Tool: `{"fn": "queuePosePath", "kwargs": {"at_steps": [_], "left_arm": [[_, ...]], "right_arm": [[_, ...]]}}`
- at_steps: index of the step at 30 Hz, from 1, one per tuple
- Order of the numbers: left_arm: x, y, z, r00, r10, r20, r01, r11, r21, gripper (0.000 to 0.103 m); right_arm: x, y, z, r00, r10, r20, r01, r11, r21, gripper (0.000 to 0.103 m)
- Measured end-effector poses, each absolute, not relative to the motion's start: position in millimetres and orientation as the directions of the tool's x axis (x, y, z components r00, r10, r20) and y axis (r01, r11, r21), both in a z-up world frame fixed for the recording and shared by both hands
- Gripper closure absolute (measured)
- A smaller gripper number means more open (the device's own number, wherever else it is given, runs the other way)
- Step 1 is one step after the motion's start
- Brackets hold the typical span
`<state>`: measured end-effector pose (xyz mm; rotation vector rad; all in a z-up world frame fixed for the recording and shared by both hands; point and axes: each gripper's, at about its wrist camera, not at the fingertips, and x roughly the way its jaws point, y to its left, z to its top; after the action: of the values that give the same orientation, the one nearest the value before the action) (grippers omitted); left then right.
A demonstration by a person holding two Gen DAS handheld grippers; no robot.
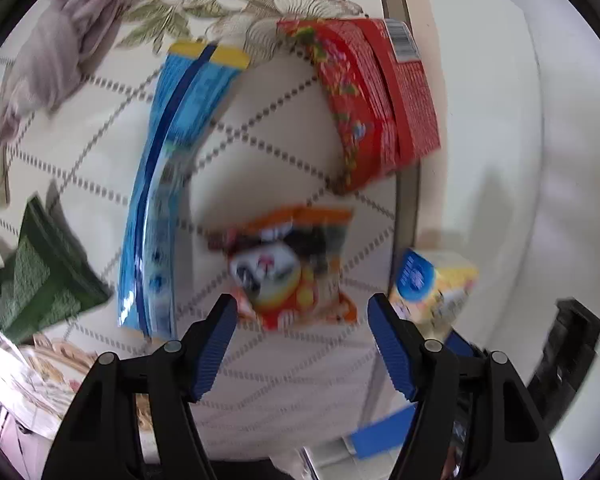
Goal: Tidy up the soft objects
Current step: 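Grasp the cartoon snack bag with left tool while right tool grasps the yellow tissue pack, then carry both items into the box and open both tools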
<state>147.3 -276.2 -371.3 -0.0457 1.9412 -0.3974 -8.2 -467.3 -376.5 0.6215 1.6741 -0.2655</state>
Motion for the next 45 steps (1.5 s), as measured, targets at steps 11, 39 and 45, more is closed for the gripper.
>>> {"fn": "queuePosePath", "kwargs": {"at_steps": [11, 39, 45], "left_arm": [[123.7, -282.4, -336.9, -0.272, -0.106, -0.956, 0.283, 0.941, -0.185, 0.065], [145.0, 46.5, -109.8, 0.091, -0.243, -0.966, 0.080, 0.968, -0.236, 0.065], [191.0, 119.3, -137.2, 0.066, -0.194, -0.979, 0.014, 0.981, -0.194, 0.065]], "right_arm": [[-32.1, -458.9, -385.0, -0.049, 0.215, -0.975, 0.577, 0.803, 0.148, 0.034], [82.3, -127.3, -132.5, 0.239, 0.421, -0.875, 0.074, 0.890, 0.449, 0.038], [131.6, -42.5, -133.9, 0.230, 0.375, -0.898, 0.040, 0.918, 0.393, 0.038]]}}
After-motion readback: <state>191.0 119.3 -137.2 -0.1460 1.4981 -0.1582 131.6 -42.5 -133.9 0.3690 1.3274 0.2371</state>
